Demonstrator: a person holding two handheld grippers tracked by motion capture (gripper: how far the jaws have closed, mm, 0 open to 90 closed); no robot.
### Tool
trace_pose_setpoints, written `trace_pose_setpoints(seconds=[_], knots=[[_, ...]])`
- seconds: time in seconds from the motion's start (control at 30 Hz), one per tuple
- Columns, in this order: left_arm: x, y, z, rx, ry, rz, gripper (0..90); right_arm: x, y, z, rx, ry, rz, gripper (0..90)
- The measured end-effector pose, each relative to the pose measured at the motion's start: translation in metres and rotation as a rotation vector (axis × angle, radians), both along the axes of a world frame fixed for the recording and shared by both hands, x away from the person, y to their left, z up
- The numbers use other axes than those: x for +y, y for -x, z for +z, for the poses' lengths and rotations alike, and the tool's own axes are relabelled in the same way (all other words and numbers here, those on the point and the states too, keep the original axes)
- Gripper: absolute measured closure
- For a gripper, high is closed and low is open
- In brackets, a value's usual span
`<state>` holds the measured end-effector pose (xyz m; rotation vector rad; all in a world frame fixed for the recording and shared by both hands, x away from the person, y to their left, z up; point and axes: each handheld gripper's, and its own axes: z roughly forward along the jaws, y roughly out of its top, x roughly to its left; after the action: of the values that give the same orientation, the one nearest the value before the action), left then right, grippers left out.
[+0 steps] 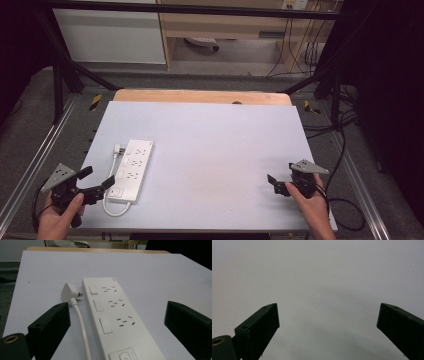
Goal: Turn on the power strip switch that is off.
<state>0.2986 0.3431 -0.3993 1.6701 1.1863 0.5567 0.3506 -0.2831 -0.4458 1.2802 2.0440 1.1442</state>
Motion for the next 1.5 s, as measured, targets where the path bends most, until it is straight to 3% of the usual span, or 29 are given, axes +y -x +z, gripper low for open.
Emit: trace_pose_setpoints(seconds=[0.27, 1.07, 1.5], knots=[[-0.002, -0.005, 0.006, 0.001, 0.003, -0.004, 6.6, 0.0, 0.0, 0.001, -0.008, -0.003, -0.001, 4.7], [-0.006, -0.028, 0.032, -0.045, 0.004, -0.023, 6.6, -0.001, 0.001, 0.002, -0.009, -0.009, -0.015, 4.7], [-0.011, -0.043, 0.036, -0.047, -0.013, -0.027, 6.6, -0.002, 0.001, 0.002, -0.01, -0.006, -0.014, 4.8]])
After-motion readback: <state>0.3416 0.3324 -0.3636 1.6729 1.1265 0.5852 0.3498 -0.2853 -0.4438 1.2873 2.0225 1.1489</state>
